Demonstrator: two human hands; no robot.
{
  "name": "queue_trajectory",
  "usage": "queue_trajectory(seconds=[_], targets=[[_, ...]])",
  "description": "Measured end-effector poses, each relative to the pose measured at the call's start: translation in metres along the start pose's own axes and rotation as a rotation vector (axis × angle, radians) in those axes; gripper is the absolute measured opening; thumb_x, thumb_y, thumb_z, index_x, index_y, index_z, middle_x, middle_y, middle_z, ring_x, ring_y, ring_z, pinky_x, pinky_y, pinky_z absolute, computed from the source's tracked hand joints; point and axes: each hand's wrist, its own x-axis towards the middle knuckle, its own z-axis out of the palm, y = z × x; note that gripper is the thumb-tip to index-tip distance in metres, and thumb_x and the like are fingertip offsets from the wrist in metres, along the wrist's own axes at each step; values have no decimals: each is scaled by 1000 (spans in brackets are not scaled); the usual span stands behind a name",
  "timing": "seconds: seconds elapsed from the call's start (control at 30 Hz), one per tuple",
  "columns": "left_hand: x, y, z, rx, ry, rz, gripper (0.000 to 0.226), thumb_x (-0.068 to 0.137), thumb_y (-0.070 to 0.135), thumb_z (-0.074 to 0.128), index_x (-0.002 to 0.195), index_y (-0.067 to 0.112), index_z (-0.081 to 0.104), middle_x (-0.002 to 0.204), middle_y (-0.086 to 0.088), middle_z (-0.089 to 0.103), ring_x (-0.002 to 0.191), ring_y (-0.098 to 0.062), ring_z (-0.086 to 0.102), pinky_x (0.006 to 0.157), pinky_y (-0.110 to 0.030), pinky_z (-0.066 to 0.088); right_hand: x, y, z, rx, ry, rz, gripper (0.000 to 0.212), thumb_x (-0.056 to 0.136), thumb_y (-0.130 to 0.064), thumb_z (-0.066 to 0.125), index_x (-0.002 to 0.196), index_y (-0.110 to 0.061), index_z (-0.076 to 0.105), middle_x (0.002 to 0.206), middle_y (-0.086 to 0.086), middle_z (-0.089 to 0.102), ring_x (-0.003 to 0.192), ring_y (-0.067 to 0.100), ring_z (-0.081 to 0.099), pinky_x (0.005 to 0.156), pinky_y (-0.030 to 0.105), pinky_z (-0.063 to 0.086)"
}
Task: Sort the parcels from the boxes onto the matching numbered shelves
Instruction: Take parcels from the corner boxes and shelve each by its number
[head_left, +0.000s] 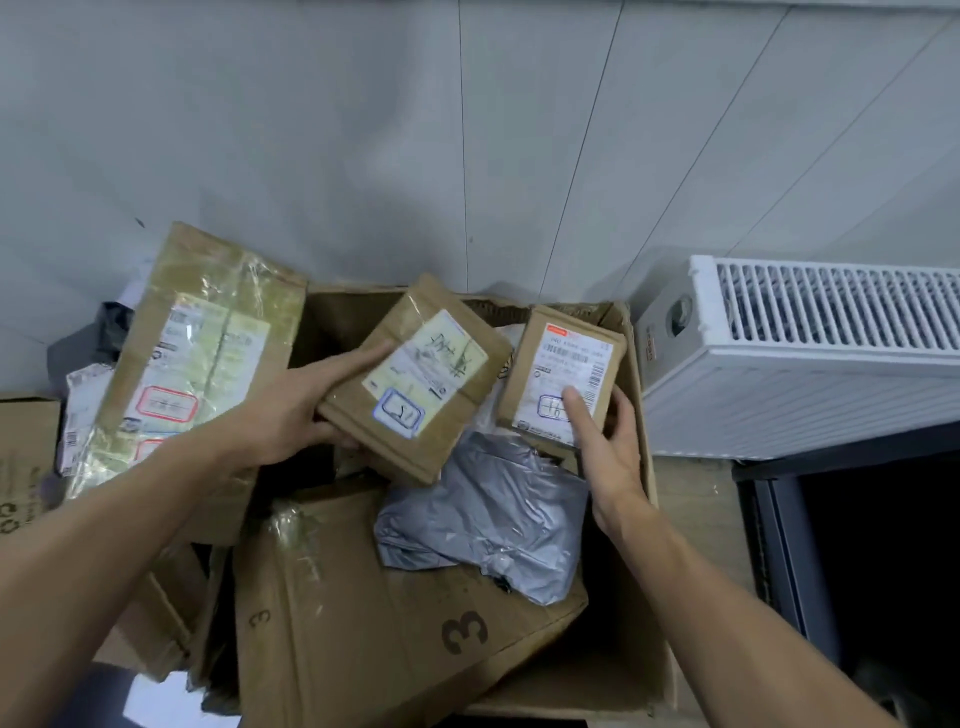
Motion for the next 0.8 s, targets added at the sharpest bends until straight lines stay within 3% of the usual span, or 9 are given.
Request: queue_trajectory(seconds=[0.1,0.17,0.27,0.33,0.4,0.5,0.6,0.7,0.8], targets=[[-5,6,-2,79,-100,-17,115,67,23,93,151,53,20,152,12,38,134,-7,42,108,-26,36,3,-2,-6,-88,9,-14,97,54,-82,77,139,-51,40,125,-12,66,117,15,63,107,47,47],[-7,17,5,109,-136,-119,124,52,49,95,150,45,20,144,20,37,128,-4,40,100,-18,34,4,2,-8,-160,-19,-9,79,55,-80,76,126,-65,44,118,-16,66,114,14,64,106,46,48],[-1,46,25,-35,94,-334,120,47,79,79,144,31,26,130,12,52,116,-14,53,89,-21,41,8,11,-10,-206,-52,-5,61,53,-83,76,104,-79,43,117,-15,68,112,15,66,102,47,51],[9,55,38,-129,343,-514,109,72,61,77,154,16,21,142,-8,52,127,-28,52,99,-37,42,4,13,-10,-186,-63,0,76,55,-82,76,122,-69,45,120,-13,68,112,14,65,103,46,50],[19,52,46,-113,437,-564,77,90,45,67,151,10,35,139,-18,54,126,-35,53,99,-41,42,1,15,-11,-168,-68,5,91,58,-79,77,138,-55,41,118,-14,68,112,12,65,104,45,50],[27,47,55,-281,453,-555,42,97,33,62,134,15,58,111,-11,69,101,-28,66,90,-42,53,0,20,-14,-165,-75,16,96,56,-79,78,141,-52,41,123,-13,68,114,11,64,105,45,50],[26,41,55,-433,543,-590,30,98,24,62,127,19,64,101,-4,70,94,-23,68,90,-43,56,1,20,-16,-143,-68,25,101,56,-79,77,144,-48,41,130,-10,65,118,11,62,107,44,48],[23,38,42,-449,500,-431,20,98,16,61,115,26,65,100,-4,72,84,-11,67,81,-30,57,1,17,-19,-122,-28,27,106,56,-79,74,149,-40,40,130,-7,65,118,12,62,107,43,48],[21,45,10,-348,278,-221,28,97,7,61,114,29,65,102,8,73,78,10,65,67,-6,48,6,23,-23,-149,21,63,111,51,-91,68,147,-43,39,133,-6,64,121,17,61,106,49,48]])
